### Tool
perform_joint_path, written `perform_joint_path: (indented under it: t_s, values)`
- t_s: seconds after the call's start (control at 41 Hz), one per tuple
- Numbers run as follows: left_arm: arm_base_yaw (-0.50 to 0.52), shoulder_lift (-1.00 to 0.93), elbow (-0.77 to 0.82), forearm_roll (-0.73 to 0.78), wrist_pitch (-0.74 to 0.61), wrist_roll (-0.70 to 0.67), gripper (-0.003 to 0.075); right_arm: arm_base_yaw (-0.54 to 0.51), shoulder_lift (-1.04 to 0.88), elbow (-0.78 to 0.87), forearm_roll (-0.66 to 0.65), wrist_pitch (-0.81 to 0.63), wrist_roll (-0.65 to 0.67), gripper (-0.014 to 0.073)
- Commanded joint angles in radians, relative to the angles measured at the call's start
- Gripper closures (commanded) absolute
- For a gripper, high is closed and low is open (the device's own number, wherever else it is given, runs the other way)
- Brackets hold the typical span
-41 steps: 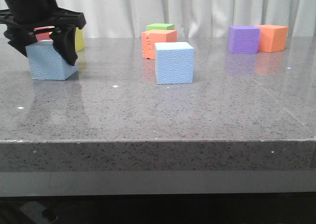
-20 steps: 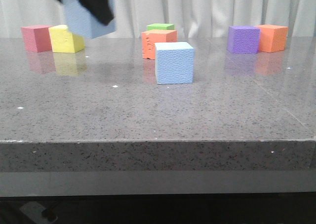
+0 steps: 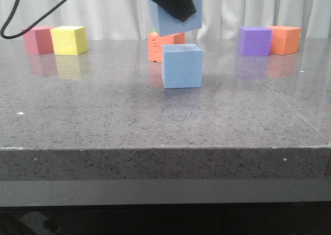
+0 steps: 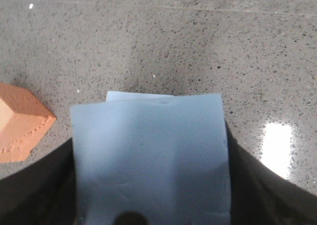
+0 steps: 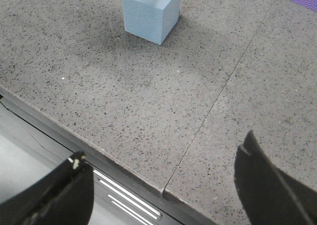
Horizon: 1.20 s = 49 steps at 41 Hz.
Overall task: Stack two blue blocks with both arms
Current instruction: 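Lift the cube with the left gripper and carry it above the centered cube, then lower the held cube onto the centered cube and open the left gripper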
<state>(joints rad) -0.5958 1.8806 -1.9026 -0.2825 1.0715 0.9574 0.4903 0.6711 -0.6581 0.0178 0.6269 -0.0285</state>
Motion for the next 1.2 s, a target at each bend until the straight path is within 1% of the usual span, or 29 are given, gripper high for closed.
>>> perform_joint_path:
  t_s: [0.0,0.171,0.293,0.659,1.171]
  values:
    - [-0.005,-0.044,-0.035,-0.034,-0.066,0.045,0.0332,-0.005,-0.005,-0.023,0.004,-0.058,-0.007,0.0004]
    - [-0.005,-0.044,-0.035,-0.034,-0.115,0.151,0.0332,-0.005,-0.005,-0.023,0.004,-0.058,-0.007,0.0004]
    - [-0.005,-0.042,-0.035,-0.034,-0.157,0.2,0.0332,-0.005,-0.005,-0.023,0.004,-0.058,-0.007,0.0004]
    - [-0.003,0.012,-0.035,-0.009,-0.172,0.203,0.0332,-0.005,-0.005,-0.023,0.004,-0.058,-0.007,0.0004]
    - [0.003,0.023,-0.035,-0.013,-0.163,0.201,0.0331,-0.005,-0.005,-0.023,0.004,-0.058,-0.007,0.0004]
